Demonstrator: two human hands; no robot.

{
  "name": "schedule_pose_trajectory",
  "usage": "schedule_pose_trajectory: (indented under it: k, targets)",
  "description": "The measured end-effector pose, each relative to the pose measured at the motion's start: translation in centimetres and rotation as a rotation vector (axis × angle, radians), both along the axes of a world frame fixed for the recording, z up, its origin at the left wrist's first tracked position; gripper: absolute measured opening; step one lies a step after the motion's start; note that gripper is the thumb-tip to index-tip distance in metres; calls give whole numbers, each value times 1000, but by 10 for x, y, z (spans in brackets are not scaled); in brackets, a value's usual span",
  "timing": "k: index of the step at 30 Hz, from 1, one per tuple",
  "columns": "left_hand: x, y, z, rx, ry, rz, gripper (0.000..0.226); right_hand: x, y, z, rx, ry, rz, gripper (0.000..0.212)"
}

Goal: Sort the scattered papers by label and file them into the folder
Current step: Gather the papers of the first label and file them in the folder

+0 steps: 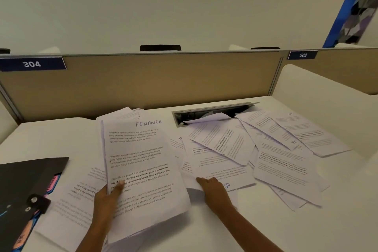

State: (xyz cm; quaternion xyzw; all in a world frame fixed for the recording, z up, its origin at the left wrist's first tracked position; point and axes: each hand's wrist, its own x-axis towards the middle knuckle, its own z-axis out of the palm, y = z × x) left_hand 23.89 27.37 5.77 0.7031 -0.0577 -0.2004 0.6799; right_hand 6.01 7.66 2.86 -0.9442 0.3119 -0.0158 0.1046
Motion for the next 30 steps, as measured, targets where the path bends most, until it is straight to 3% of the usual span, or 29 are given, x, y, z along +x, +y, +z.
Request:
schedule_pose_trajectory:
  k: [4, 8, 12, 14, 16, 22, 27, 30]
  targets:
    - [5, 3, 3, -31, 29, 22, 35, 7, 20, -6, -49, -52, 160, 37]
    - [8, 5, 3, -42, 60, 54, 36, 16, 38, 1, 171, 57, 258, 27]
    - [10, 6, 2, -46, 75, 59, 36, 19, 26, 28, 517, 150, 367, 53]
    - [11, 5, 3, -55, 79, 77, 36, 22, 9, 40, 650, 194, 379, 51]
    - [11, 3, 4, -69, 74, 94, 37, 27, -13, 46, 575, 151, 366, 38]
    - [12, -8, 2, -111, 85, 148, 41, 51, -100, 58, 118, -232, 110, 37]
    - [13, -24, -3, -111, 93, 135, 40, 76, -153, 75, -264, -202, -79, 52]
    - [15, -35, -5, -104, 103, 129, 39, 89, -179, 74, -354, -112, -142, 56]
